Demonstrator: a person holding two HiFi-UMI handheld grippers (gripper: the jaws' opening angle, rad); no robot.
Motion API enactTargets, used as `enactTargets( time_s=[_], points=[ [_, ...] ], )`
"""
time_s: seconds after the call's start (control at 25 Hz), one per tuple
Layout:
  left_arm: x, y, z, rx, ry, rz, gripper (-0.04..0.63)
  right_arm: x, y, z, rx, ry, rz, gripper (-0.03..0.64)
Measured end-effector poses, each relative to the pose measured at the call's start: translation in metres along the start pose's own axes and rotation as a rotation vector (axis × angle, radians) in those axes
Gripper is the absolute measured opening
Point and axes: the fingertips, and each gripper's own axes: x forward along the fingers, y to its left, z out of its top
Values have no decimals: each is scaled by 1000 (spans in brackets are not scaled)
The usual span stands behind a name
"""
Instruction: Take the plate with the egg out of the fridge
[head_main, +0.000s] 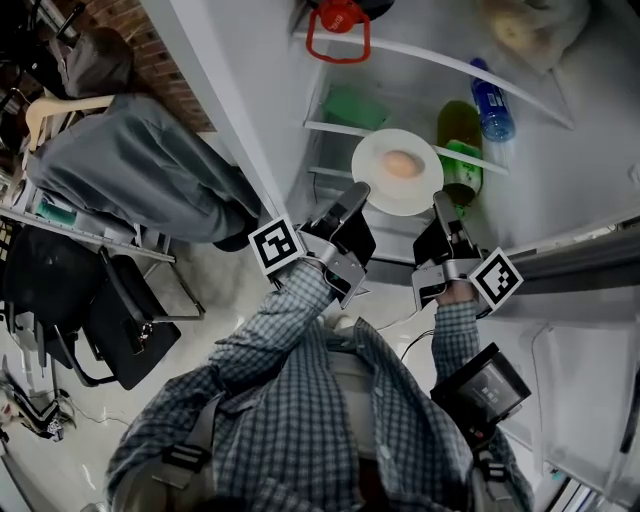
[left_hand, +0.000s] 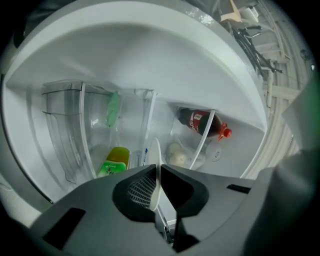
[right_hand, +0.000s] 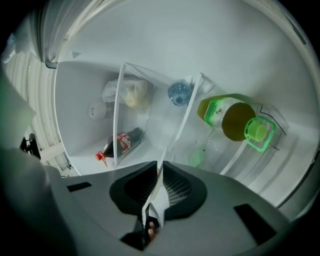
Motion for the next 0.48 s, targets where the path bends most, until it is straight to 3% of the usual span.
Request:
enactTargets(
  time_s=[0.48],
  points=[
    [-34,-10,-1,32,12,-44,35,-11,9,-28,-18,56,35,38]
  ],
)
